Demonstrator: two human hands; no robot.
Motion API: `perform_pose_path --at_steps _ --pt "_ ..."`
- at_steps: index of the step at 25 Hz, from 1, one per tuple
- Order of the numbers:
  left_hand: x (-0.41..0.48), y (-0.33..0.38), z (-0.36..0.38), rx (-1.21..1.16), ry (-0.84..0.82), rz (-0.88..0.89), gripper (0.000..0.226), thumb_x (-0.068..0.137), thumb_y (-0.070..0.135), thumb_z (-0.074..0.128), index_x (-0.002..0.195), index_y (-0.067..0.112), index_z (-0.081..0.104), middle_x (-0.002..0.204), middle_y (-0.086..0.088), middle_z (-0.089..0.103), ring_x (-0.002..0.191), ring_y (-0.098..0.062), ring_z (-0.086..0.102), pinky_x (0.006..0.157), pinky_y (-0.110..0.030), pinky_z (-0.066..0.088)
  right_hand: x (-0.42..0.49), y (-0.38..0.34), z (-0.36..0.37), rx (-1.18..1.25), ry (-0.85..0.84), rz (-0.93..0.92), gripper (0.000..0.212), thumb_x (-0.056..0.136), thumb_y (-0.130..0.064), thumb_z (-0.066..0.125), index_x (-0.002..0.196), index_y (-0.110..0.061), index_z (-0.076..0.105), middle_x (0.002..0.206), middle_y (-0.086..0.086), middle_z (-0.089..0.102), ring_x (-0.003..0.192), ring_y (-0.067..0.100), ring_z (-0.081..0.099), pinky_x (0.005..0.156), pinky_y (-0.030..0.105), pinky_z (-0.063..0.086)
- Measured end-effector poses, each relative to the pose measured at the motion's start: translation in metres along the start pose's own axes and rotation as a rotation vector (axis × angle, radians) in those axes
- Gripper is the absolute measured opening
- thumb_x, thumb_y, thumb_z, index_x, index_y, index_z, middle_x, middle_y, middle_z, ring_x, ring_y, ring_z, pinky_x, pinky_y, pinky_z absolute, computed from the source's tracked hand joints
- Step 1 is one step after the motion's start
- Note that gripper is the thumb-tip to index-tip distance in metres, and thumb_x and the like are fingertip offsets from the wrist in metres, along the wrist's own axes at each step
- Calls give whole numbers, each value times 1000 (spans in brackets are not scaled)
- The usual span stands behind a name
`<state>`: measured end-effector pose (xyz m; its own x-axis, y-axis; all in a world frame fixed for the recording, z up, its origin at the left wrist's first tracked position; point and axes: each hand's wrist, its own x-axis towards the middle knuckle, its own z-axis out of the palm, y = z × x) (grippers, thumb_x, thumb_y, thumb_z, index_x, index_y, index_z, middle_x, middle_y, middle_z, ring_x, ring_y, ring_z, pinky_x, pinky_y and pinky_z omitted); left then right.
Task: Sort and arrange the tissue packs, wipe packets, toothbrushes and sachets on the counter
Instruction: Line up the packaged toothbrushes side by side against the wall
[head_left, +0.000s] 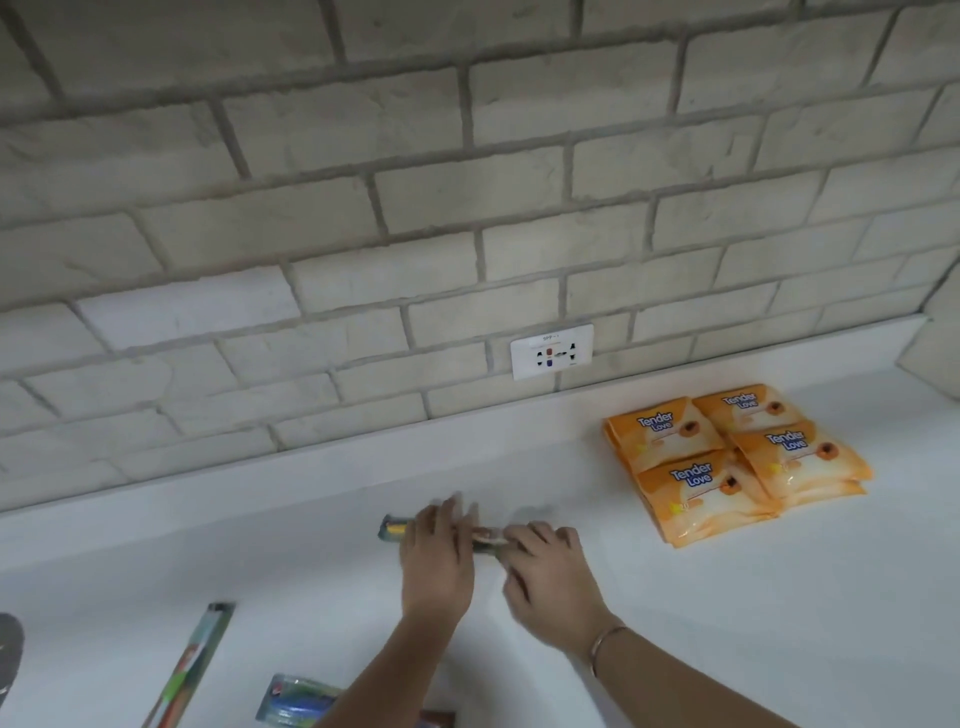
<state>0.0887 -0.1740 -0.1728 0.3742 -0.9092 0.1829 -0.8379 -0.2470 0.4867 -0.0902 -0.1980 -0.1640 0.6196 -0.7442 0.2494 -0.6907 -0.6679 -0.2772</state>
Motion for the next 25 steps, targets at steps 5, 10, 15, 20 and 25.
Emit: perform_pose_path --at_steps 5,10,15,20,25 --pt "13 -6 6 92 50 79 47 96 43 38 130 19 60 137 -5 59 125 -27 57 100 -40 48 23 3 -2 -72 -85 255 56 87 -40 42 141 -29 51 159 -11 39 138 14 42 94 47 38" --pt "29 -7 3 304 -35 119 52 94 51 37 138 30 55 135 3 61 118 -23 60 92 -42 47 62 40 -14 -167 -244 211 62 97 -45 28 156 -26 27 171 -6 8 148 28 25 100 51 35" --pt "35 -13 9 321 -46 113 64 93 64 34 147 31 49 145 4 55 134 -23 50 104 -43 41 71 49 -2 -178 -242 273 68 98 -53 20 160 -28 12 169 7 6 152 32 11 112 54 26" --pt "28 -13 2 128 -3 79 60 96 64 37 144 30 48 150 8 48 140 -19 42 113 -37 32 62 48 -3 -143 -177 296 63 98 -52 26 157 -29 26 164 10 22 149 33 23 115 50 30" --pt "22 -20 -3 -114 16 48 40 91 54 58 120 27 66 127 9 62 124 -18 53 108 -34 40 45 49 4 -118 -85 307 51 96 -46 36 140 -25 52 147 9 47 136 31 44 107 45 42"
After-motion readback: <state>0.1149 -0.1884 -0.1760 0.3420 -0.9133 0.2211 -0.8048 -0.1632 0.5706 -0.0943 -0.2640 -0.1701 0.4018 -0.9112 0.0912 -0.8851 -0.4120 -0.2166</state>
